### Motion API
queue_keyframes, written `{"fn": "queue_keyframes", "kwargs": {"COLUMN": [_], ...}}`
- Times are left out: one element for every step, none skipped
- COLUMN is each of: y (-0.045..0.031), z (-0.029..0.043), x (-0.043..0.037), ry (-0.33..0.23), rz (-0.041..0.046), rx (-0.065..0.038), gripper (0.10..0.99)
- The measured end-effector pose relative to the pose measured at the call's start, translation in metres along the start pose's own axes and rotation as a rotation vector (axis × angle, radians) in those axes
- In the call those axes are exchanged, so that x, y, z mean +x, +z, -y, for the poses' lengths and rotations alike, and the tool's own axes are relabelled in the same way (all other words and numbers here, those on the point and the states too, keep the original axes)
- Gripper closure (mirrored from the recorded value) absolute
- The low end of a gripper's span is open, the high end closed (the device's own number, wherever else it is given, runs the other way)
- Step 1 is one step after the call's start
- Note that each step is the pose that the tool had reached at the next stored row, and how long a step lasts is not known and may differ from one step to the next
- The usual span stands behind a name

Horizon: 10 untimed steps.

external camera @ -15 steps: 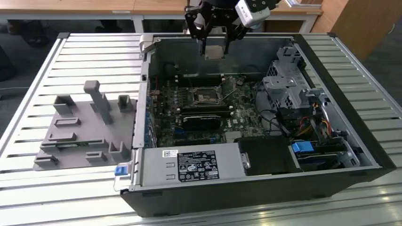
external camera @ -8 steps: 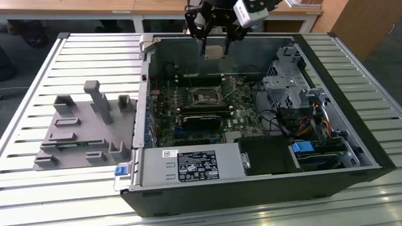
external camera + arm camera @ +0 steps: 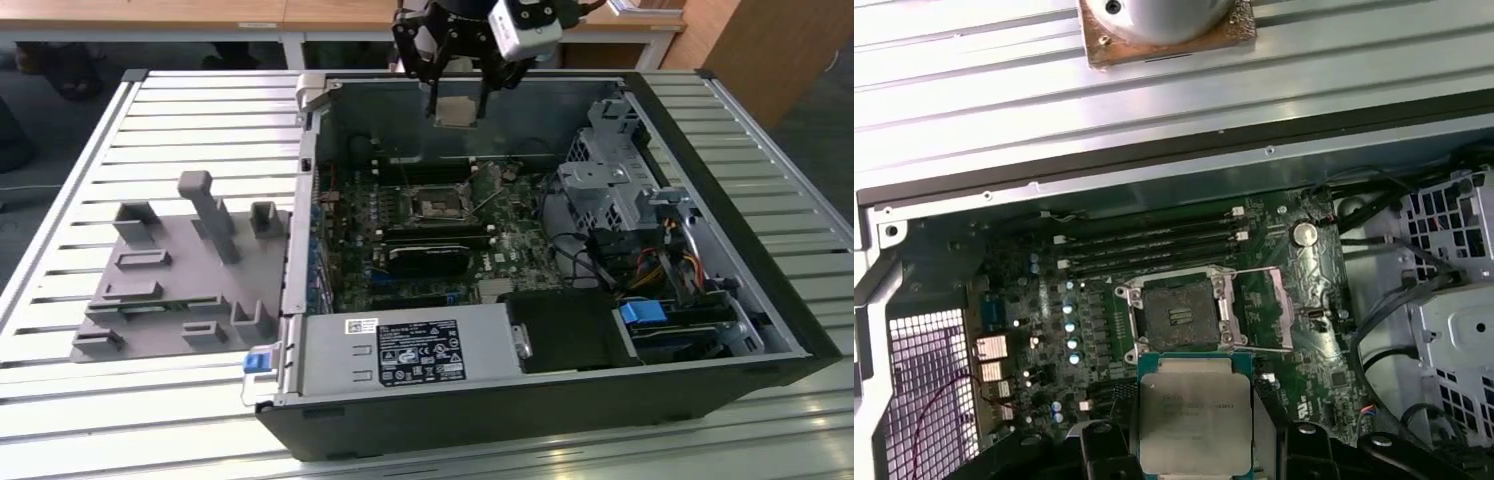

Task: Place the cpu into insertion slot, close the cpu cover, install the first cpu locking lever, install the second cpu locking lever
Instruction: 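Place the cpu into insertion slot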

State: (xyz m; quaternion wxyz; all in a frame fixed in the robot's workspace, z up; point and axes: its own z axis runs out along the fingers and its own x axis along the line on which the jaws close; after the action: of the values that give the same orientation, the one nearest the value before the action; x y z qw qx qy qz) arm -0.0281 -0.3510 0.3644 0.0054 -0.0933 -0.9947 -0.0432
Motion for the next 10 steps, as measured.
{"fn": "queue_keyframes", "kwargs": {"y": [0.0,0.0001,0.0002,0.0003,0.0004,0.0005,0.0005,0.0006,0.0007,0.0008], "z": [0.0,0.0,0.0,0.0,0.0,0.0,0.0,0.0,0.0,0.0], "x": [0.0,0.0,0.0,0.0,0.0,0.0,0.0,0.0,0.0,0.0], "ry": [0.012,0.024,0.035,0.046,0.058,0.067,0.078,0.088,0.097,0.106], "rz": [0.001,0.002,0.003,0.0041,0.0052,0.0061,0.0072,0.0081,0.0091,0.0101], "rx": [0.0,0.0,0.0,0.0,0.001,0.001,0.002,0.002,0.003,0.003], "gripper": [0.545,0.545,0.545,0.545,0.545,0.545,0.545,0.545,0.545,0.545]}}
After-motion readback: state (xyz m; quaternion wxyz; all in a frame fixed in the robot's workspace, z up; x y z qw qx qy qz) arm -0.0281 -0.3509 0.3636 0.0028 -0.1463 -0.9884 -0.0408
